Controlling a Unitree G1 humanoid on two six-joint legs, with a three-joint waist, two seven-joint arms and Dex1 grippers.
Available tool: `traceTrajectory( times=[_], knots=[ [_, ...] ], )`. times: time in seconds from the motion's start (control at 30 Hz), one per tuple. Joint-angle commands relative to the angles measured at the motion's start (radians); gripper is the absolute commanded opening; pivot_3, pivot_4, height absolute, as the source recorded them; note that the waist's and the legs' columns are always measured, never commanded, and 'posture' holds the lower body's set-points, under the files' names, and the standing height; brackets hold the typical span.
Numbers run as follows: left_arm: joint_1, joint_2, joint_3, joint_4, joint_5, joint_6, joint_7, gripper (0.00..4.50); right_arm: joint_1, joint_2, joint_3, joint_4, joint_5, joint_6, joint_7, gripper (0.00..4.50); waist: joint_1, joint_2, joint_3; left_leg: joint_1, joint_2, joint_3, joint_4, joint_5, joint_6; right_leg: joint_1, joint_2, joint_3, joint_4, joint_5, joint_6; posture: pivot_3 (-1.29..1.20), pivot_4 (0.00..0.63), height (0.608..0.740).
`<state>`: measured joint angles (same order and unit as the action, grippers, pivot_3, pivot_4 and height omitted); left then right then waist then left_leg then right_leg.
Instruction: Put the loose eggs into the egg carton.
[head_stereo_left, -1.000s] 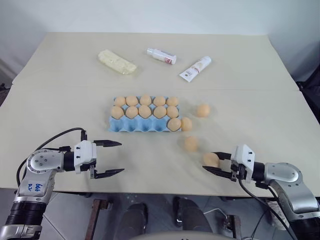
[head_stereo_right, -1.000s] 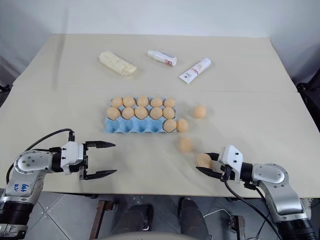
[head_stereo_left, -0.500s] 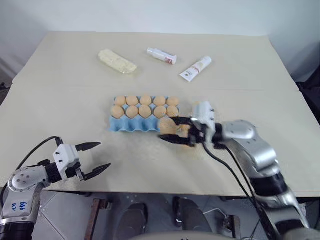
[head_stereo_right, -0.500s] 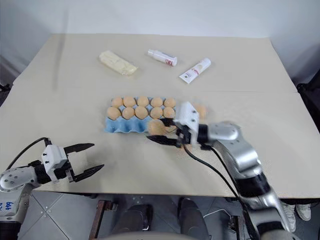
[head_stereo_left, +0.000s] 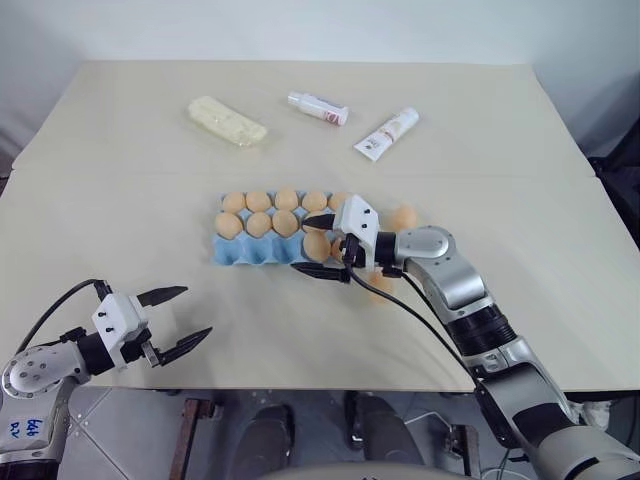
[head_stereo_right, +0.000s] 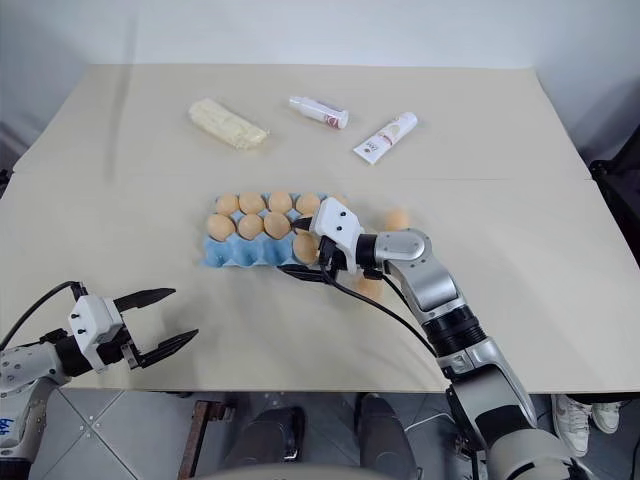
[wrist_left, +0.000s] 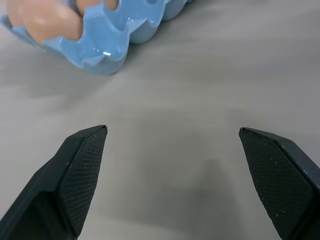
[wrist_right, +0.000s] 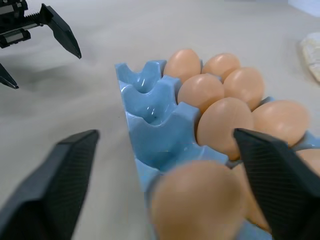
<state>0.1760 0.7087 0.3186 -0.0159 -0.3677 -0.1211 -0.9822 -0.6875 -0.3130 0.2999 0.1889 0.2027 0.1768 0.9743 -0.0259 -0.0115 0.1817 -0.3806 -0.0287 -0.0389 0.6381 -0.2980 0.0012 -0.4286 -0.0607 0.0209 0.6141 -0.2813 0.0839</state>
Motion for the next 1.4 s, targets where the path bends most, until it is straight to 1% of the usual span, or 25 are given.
traceTrajectory(
  times=[0.03,0.2,0.33,0.4,0.5,0.6,0.67,0.7,0.77,0.83,0.9,1.03,1.23,1.4],
  knots=[
    [-0.028,0.000,0.004,-0.045,-0.025,0.018,0.010,4.50,0.049,-0.056,-0.068,-0.176,0.078,0.005,0.056,4.47,-0.001,0.000,0.000,0.000,0.000,0.000,0.000,0.000,0.000,0.000,0.000,0.000,0.001,0.000,0.000,0.00,0.150,0.740],
    [-0.088,-0.001,-0.032,-0.068,-0.014,0.058,0.025,4.50,0.211,-0.188,-0.180,-0.364,0.168,0.046,0.088,4.47,0.010,0.000,0.000,0.000,0.000,-0.002,0.003,0.001,0.000,0.002,0.000,-0.001,0.001,0.000,0.000,0.00,0.150,0.740],
    [-0.137,-0.002,-0.099,-0.085,-0.025,0.084,-0.016,4.50,0.428,-0.325,-0.337,-0.473,0.209,0.061,0.083,4.47,0.022,0.000,0.000,0.000,0.000,-0.002,0.006,0.000,0.000,0.002,0.000,-0.001,0.002,0.000,0.000,0.00,0.150,0.740],
    [-0.171,-0.007,-0.137,-0.076,-0.014,0.082,-0.031,4.50,0.524,-0.357,-0.440,-0.505,0.227,0.066,0.042,4.47,0.025,0.000,0.000,0.000,0.000,-0.002,0.007,0.000,0.000,0.003,0.000,-0.001,0.003,0.000,0.000,0.00,0.150,0.740],
    [-0.224,-0.027,-0.190,-0.062,-0.010,0.086,-0.051,4.50,0.677,-0.397,-0.558,-0.526,0.238,0.035,0.047,4.47,0.028,0.000,0.000,0.000,0.000,-0.002,0.009,0.000,0.000,0.003,0.000,0.000,0.005,0.000,0.000,0.00,0.150,0.740],
    [-0.276,-0.049,-0.238,-0.027,0.006,0.070,-0.074,4.50,0.806,-0.401,-0.614,-0.501,0.204,-0.039,0.049,4.47,0.025,0.000,0.000,0.005,0.000,-0.002,0.009,0.000,0.000,0.009,0.000,0.000,0.005,0.000,0.000,0.00,0.150,0.740],
    [-0.302,-0.056,-0.256,-0.003,0.008,0.065,-0.088,4.50,0.857,-0.405,-0.607,-0.489,0.176,-0.077,0.055,4.47,0.021,0.000,0.000,0.012,0.001,0.000,0.008,0.000,0.000,0.015,0.000,0.001,0.004,0.000,0.000,0.00,0.150,0.740],
    [-0.313,-0.058,-0.263,0.008,0.005,0.068,-0.097,4.50,0.868,-0.402,-0.594,-0.482,0.151,-0.099,0.044,4.47,0.019,0.000,0.000,0.013,0.001,0.000,0.008,0.000,0.000,0.016,0.001,0.001,0.004,0.000,0.000,0.00,0.150,0.740],
    [-0.338,-0.061,-0.273,0.033,0.006,0.068,-0.112,4.50,0.850,-0.372,-0.553,-0.499,0.157,-0.096,0.018,4.47,0.015,0.000,0.000,0.014,0.002,0.001,0.009,0.000,0.000,0.016,0.001,0.002,0.005,0.000,0.000,0.00,0.150,0.740],
    [-0.366,-0.062,-0.276,0.060,0.006,0.064,-0.123,4.50,0.795,-0.337,-0.507,-0.504,0.152,-0.083,-0.020,4.47,0.013,0.000,0.000,0.014,0.002,0.001,0.010,0.001,0.001,0.016,0.001,0.003,0.005,0.001,0.000,0.00,0.150,0.740],
    [-0.382,-0.062,-0.277,0.076,0.002,0.065,-0.134,4.50,0.741,-0.322,-0.461,-0.486,0.113,-0.081,-0.050,4.47,0.013,0.000,0.000,0.014,0.002,0.001,0.011,0.002,0.001,0.016,0.001,0.003,0.005,0.002,0.000,0.00,0.150,0.740],
    [-0.392,-0.062,-0.273,0.082,0.004,0.063,-0.141,4.50,0.655,-0.302,-0.375,-0.465,0.110,-0.023,-0.062,4.47,0.023,0.000,0.000,0.013,0.002,0.001,0.010,0.002,0.001,0.015,0.001,0.002,0.004,0.002,0.000,0.00,0.150,0.740],
    [-0.351,-0.052,-0.239,0.056,0.009,0.049,-0.111,4.50,0.542,-0.275,-0.261,-0.390,0.068,0.055,-0.087,4.47,0.025,0.000,0.000,0.010,0.002,0.000,0.008,0.000,0.001,0.013,0.001,0.001,0.001,0.002,0.000,0.00,0.150,0.740],
    [-0.303,-0.041,-0.211,0.016,0.006,0.060,-0.089,4.50,0.479,-0.236,-0.197,-0.308,0.025,0.031,-0.094,4.47,0.024,0.000,0.000,0.010,0.002,0.000,0.008,0.000,0.001,0.013,0.001,0.001,0.000,0.002,0.000,0.00,0.150,0.740]
  ],
)
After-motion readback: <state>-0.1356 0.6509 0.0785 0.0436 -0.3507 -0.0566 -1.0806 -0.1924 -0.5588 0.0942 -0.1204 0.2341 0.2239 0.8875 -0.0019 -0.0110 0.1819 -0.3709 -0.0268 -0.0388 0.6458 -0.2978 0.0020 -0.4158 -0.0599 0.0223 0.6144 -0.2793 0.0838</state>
